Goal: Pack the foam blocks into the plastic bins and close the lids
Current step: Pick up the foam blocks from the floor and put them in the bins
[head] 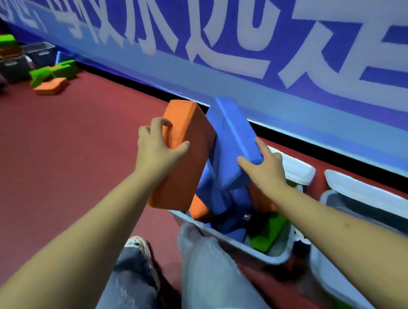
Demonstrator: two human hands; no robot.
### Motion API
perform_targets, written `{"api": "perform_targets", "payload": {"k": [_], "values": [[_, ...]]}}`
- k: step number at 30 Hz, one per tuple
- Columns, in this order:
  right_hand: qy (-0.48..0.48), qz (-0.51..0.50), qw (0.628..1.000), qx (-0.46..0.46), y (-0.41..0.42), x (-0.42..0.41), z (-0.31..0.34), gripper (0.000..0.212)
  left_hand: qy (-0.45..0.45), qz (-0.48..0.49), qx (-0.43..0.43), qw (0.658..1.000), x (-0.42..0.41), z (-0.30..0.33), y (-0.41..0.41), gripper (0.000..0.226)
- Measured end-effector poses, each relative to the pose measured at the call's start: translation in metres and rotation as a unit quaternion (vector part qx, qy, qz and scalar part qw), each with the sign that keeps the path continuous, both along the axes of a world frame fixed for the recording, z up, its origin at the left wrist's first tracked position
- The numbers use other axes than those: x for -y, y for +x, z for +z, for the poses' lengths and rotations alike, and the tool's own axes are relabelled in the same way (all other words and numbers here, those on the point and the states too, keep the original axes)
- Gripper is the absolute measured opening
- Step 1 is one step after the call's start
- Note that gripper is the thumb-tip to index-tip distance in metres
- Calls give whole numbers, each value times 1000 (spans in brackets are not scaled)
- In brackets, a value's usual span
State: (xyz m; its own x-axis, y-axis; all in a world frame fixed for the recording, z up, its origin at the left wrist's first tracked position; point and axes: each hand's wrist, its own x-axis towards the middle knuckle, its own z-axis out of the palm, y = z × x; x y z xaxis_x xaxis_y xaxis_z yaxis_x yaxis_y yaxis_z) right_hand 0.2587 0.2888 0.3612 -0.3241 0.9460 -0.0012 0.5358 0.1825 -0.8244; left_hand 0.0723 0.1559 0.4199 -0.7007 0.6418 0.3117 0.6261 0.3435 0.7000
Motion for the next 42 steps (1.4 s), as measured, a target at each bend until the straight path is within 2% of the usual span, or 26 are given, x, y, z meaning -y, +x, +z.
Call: {"api": "perform_targets", "payload": {"k": [3,8,10,13,15,18,20,22,24,27,29,33,35,42], "values": [[13,-53,999,1,53,-10,-3,75,-7,-26,18,999,-33,3,32,54],[4,-84,996,31,110,-23,-33,78,-9,-3,92,996,-82,-15,65,58],[-33,-62,996,57,122,-23,-55,84,3,23,136,990,-99,-26,74,65],[-123,28,984,129,130,-10,-94,111,10,65,181,981,-117,-46,82,81],[-143,52,976,155,130,0,-114,120,-2,87,190,978,-125,-60,83,87],[-110,57,977,176,130,2,-127,120,-22,110,191,975,-129,-77,83,85],[-105,39,985,128,136,1,-133,115,-29,124,195,972,-131,-85,84,82],[-141,17,988,66,146,3,-144,112,-30,132,194,972,-134,-92,84,81],[-202,25,978,45,161,5,-156,112,-26,129,186,974,-137,-96,82,79],[-295,50,953,50,181,2,-168,107,-10,123,167,978,-144,-98,77,77],[-327,79,938,88,189,-1,-171,114,1,118,159,980,-148,-98,73,76],[-259,91,945,176,192,-9,-178,121,7,74,115,991,-153,-96,69,74],[-237,68,949,196,190,-15,-178,114,6,44,91,995,-154,-96,68,72],[-216,66,961,162,169,-20,-190,94,30,14,40,999,-166,-92,63,69]]}}
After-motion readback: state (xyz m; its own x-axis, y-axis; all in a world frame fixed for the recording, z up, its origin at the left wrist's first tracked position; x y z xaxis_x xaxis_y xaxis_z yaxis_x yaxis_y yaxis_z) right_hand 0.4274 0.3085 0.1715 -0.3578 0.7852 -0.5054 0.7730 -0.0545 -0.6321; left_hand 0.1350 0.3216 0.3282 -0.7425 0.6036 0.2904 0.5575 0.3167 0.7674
